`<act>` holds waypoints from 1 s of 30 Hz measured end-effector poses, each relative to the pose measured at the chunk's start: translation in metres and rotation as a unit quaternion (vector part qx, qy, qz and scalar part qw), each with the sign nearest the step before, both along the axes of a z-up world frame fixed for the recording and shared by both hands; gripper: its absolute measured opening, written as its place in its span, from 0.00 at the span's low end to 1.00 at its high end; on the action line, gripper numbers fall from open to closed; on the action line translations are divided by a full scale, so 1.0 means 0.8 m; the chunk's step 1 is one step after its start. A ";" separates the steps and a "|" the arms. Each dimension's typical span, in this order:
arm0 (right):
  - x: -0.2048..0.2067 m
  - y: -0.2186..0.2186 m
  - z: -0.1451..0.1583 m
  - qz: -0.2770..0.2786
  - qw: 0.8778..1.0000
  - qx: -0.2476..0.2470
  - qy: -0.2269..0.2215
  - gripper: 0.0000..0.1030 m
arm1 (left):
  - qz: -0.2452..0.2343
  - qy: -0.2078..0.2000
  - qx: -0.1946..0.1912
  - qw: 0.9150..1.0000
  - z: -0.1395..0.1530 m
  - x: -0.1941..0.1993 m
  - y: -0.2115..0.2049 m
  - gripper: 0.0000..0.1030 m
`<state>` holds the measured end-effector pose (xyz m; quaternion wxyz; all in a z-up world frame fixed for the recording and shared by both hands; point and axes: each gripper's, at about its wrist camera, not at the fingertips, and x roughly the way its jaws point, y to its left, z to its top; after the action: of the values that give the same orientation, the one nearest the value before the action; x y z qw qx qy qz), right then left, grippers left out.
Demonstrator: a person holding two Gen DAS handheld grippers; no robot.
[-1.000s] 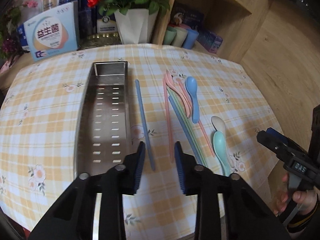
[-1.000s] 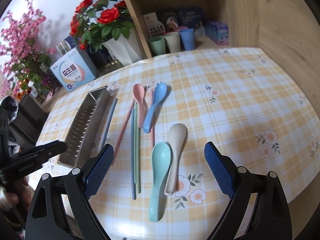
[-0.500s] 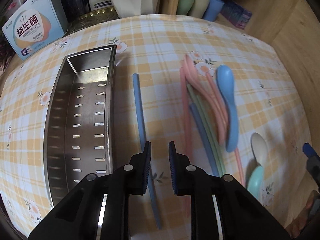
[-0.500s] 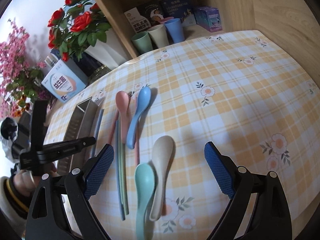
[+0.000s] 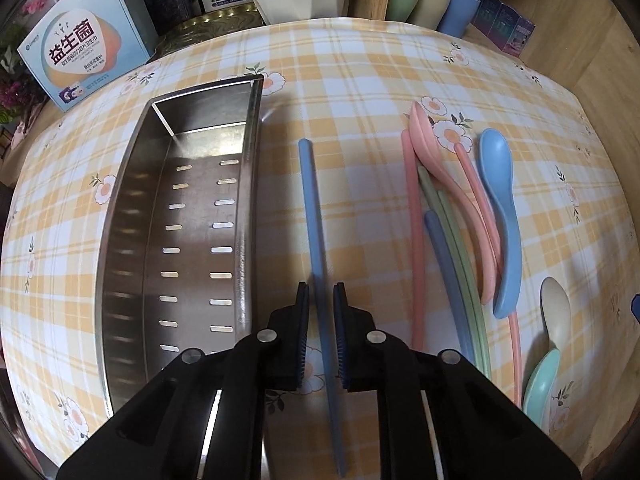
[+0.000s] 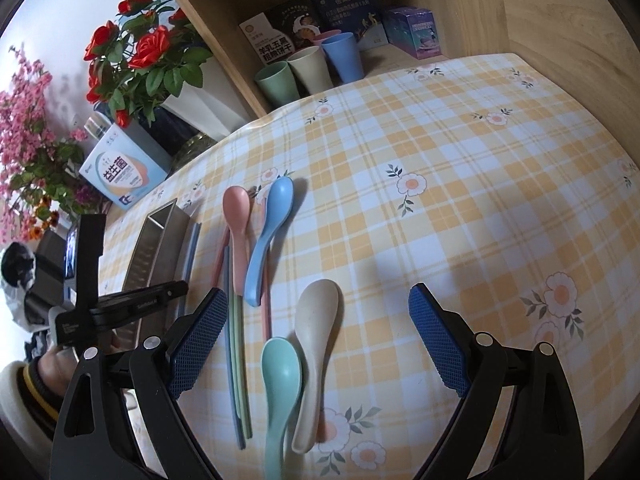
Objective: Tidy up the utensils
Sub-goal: 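Reach down with the left tool and grasp the single blue chopstick, then lift the blue chopstick with the left tool while the right tool grasps the mint-green spoon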
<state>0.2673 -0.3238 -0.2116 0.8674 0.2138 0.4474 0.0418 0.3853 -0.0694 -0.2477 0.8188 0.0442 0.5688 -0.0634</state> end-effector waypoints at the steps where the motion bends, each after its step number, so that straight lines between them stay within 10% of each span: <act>1: 0.000 0.000 0.000 0.000 1.000 -0.001 0.000 0.86 | 0.000 -0.002 0.003 1.000 0.000 0.000 0.003 0.10; 28: -0.037 0.023 -0.037 0.047 0.997 0.020 0.065 0.86 | -0.027 -0.046 -0.066 0.996 0.036 -0.081 -0.006 0.05; 30: -0.042 0.030 -0.043 0.053 0.995 0.020 0.076 0.71 | -0.029 -0.053 -0.075 0.995 0.043 -0.099 -0.002 0.05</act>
<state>0.2334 -0.2997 -0.2459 0.8230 0.2095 0.5217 0.0808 0.3064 -0.0710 -0.2134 0.8464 0.0025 0.5172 -0.1272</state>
